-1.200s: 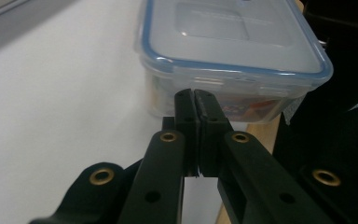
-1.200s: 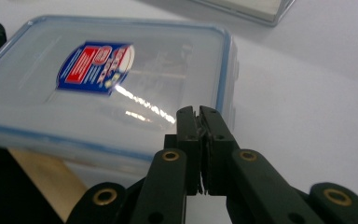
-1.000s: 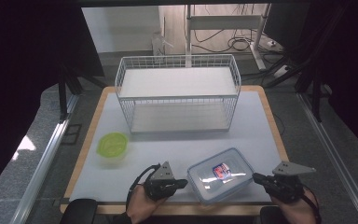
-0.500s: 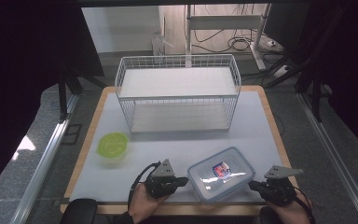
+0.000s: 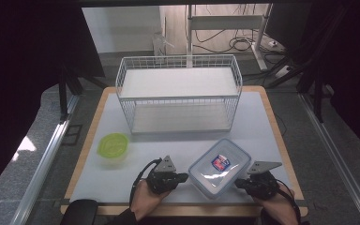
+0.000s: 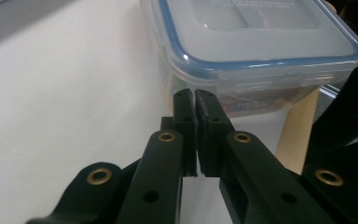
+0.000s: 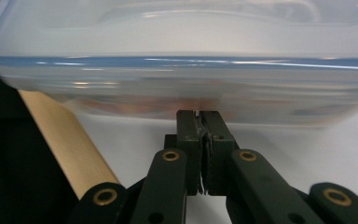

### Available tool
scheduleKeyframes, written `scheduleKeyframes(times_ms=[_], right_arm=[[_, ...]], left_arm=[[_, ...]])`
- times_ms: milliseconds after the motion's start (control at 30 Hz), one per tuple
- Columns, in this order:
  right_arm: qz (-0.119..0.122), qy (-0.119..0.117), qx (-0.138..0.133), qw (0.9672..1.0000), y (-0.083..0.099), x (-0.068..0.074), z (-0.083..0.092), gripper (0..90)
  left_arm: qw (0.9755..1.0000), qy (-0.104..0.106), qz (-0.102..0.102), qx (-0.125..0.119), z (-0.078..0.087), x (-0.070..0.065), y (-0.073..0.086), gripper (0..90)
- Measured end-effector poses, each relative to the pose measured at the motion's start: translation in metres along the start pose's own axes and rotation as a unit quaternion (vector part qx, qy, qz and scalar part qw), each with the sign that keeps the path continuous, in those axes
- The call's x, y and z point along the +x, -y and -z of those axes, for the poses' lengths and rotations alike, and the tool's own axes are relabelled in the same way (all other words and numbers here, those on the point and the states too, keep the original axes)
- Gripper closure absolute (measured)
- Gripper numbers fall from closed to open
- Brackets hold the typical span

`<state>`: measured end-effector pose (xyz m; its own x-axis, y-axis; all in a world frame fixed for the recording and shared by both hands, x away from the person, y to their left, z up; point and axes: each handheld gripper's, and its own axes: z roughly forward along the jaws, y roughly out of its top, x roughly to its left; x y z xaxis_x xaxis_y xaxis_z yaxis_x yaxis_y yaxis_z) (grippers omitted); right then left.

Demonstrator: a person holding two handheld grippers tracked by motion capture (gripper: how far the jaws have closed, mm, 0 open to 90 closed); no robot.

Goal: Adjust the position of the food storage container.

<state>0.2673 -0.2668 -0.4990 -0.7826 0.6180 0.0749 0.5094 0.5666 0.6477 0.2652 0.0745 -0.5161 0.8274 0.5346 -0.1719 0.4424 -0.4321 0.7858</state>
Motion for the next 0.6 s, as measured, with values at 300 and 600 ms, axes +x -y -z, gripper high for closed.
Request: scheduleKeyframes(times_ms=[300, 600], right_arm=[[0.031, -0.058, 0.008, 0.9978, -0.019, 0.018, -0.024, 87.1], [0.051, -0.088, 0.004, 0.9948, -0.053, 0.039, -0.063, 89.0]], left_arm=[[0.9996, -0.025, 0.013, -0.002, 0.014, 0.013, 0.002, 87.2], [0.9966, -0.075, 0.033, -0.003, 0.039, 0.036, 0.009, 86.8]])
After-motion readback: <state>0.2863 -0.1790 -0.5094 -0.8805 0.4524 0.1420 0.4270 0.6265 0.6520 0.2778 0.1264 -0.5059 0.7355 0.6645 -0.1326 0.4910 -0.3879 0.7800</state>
